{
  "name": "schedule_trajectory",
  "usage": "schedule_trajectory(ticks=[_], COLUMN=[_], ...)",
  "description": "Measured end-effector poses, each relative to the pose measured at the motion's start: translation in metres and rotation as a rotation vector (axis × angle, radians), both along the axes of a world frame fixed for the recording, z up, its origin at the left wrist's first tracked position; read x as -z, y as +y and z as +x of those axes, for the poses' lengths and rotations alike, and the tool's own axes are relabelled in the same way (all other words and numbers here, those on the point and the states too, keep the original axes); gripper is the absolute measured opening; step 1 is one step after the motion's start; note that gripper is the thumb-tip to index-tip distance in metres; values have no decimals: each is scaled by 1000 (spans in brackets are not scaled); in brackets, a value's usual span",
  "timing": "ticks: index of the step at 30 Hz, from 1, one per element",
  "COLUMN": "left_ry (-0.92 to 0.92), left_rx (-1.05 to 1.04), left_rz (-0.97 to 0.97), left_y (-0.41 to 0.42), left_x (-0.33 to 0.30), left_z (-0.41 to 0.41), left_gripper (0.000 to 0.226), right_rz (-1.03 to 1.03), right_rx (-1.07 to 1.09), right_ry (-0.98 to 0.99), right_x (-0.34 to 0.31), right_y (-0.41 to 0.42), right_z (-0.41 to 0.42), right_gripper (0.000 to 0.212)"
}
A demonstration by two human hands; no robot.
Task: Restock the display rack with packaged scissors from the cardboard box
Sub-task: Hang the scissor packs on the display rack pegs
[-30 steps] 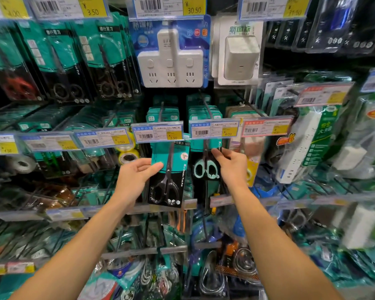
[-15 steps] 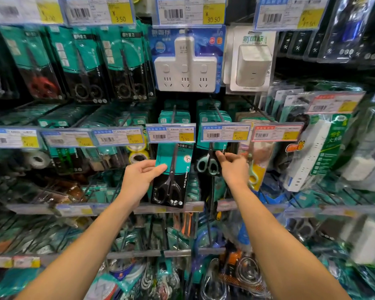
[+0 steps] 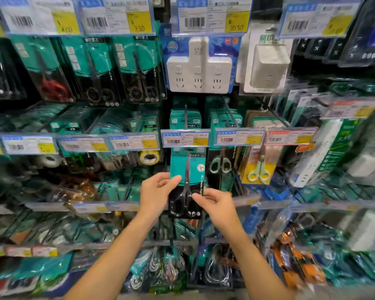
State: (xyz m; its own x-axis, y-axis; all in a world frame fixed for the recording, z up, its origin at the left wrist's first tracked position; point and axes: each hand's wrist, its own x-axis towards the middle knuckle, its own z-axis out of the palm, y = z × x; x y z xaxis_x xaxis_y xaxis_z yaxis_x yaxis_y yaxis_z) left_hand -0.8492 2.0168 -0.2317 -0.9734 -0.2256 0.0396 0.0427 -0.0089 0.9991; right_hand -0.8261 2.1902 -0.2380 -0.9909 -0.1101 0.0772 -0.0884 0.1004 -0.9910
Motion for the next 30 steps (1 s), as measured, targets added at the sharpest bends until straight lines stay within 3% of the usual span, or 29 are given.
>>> schedule_trajectory(ticks=[3, 9, 16, 21, 30], left_ry=[-22, -19, 97, 73, 114], left_rx=[45, 229, 176, 117, 127], left_rz=[-20, -174, -124, -67, -61], left_y=[-5, -17, -19, -17, -12], left_x=[6, 11, -14, -18, -17], left_z=[9, 29, 25, 16, 4], left_gripper=[5, 10, 15, 7, 14], right_rz=[-14, -108, -124, -156, -158], right_rx=[3, 52, 89, 69, 67], right_ry=[41, 41, 104, 151, 153], right_x=[3, 5, -8, -20, -22], right_y=[0, -1, -8, -9, -7], right_z=[6, 11, 7, -1, -15], right_gripper=[36, 16, 13, 15, 14])
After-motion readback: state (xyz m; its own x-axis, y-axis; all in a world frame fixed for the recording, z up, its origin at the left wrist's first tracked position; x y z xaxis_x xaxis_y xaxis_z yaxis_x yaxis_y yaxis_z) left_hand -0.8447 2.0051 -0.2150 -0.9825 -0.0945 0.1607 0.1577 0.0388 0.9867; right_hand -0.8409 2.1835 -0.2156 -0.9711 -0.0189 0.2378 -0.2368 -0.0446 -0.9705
